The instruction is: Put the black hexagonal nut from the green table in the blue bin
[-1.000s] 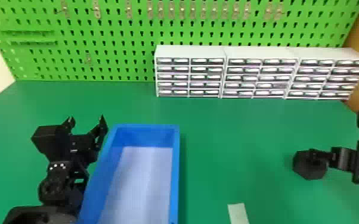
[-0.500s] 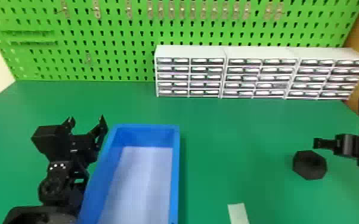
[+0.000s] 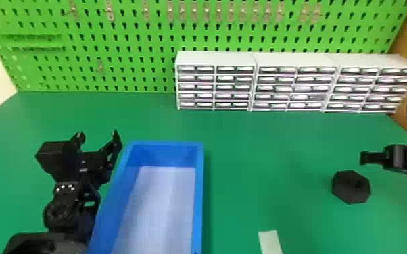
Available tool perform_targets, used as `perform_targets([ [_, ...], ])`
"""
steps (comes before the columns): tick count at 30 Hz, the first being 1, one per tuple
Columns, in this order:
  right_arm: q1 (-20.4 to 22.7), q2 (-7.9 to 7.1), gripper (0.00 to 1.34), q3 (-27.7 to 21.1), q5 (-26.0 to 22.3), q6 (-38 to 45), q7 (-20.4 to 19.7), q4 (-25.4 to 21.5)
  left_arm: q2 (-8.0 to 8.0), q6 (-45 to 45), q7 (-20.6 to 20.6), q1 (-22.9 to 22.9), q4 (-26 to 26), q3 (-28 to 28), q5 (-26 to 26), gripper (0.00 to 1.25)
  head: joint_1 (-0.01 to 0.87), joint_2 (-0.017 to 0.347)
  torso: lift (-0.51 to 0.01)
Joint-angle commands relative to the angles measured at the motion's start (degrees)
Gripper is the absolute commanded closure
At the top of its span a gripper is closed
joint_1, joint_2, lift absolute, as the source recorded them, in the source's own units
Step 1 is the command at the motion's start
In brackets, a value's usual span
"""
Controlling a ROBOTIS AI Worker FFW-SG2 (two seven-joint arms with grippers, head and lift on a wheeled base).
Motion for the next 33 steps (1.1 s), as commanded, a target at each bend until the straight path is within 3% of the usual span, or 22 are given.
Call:
perform_targets([
  [1, -1.9, -0.82, 0.13, 1.8, 0.1, 0.7, 0.0, 3.2, 0.0, 0.0, 0.0, 0.0, 0.0, 0.0, 0.0, 0.45, 0.657, 0.057, -0.095],
  [21, -7.9, -1.09, 0.13, 8.2, 1.3, -1.2, 0.4, 16.6, 0.0, -0.1, 0.0, -0.3, 0.2, -0.4, -0.2, 0.45, 0.657, 0.057, -0.095],
  [33, -9.0, 0.14, 0.13, 7.4, 10.8, -2.3, 8.3, 20.9, 0.0, -0.3, 0.0, -0.4, 0.3, -0.6, -0.2, 0.45, 0.657, 0.057, -0.095],
])
